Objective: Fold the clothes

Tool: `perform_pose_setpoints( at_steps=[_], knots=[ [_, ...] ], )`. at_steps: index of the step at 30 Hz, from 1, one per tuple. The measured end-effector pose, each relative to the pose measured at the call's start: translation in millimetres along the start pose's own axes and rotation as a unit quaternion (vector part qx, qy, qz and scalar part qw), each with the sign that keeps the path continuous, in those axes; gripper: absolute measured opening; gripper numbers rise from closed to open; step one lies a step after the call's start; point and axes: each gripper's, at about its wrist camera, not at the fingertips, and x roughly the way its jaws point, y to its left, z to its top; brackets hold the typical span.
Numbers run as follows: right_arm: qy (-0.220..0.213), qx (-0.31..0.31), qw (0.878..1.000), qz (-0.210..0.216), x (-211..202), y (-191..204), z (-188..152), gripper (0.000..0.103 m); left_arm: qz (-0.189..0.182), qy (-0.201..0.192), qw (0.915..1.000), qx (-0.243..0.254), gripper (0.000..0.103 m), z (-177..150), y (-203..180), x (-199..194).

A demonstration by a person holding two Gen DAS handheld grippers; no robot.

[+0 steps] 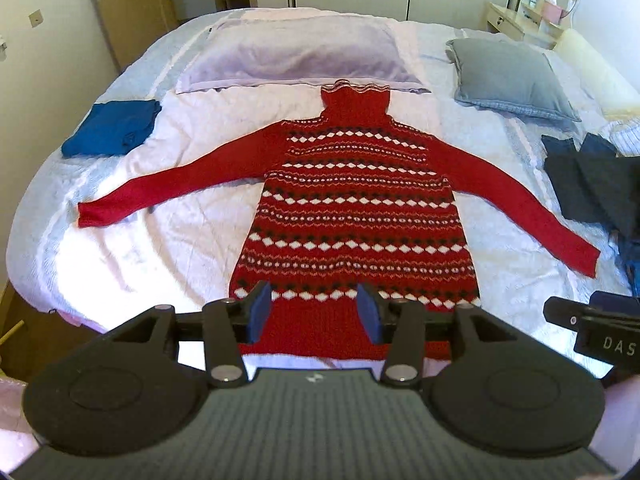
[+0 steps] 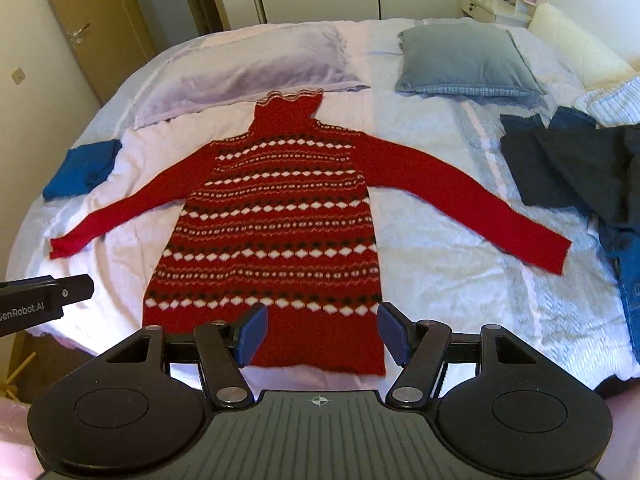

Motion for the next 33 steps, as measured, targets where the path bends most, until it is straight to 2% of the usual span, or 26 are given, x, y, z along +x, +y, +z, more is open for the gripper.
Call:
perform_pose_setpoints(
  at_steps=[7,12,22,33],
  knots=[
    [-0.010,-0.005,1.000,0.004,-25,1,-17,0.064,0.008,-0.008,0.9999,0.002,0.045,-17,0,-23],
    [-0.006,-0.005,1.000,-0.010,-34,2,-21,0.064,0.004,-0.011,0.9999,0.007,0.045,-22,1,-31],
    [-0.001,-0.016,1.000,-0.009,-35,12,-24,0.064,0.009,-0.010,0.9999,0.006,0.045,-29,10,-34],
    [0.027,-0.051,0.998,0.006,-29,28,-40,0.064,0.015,0.004,0.9998,0.009,0.045,-44,11,-39]
  ],
)
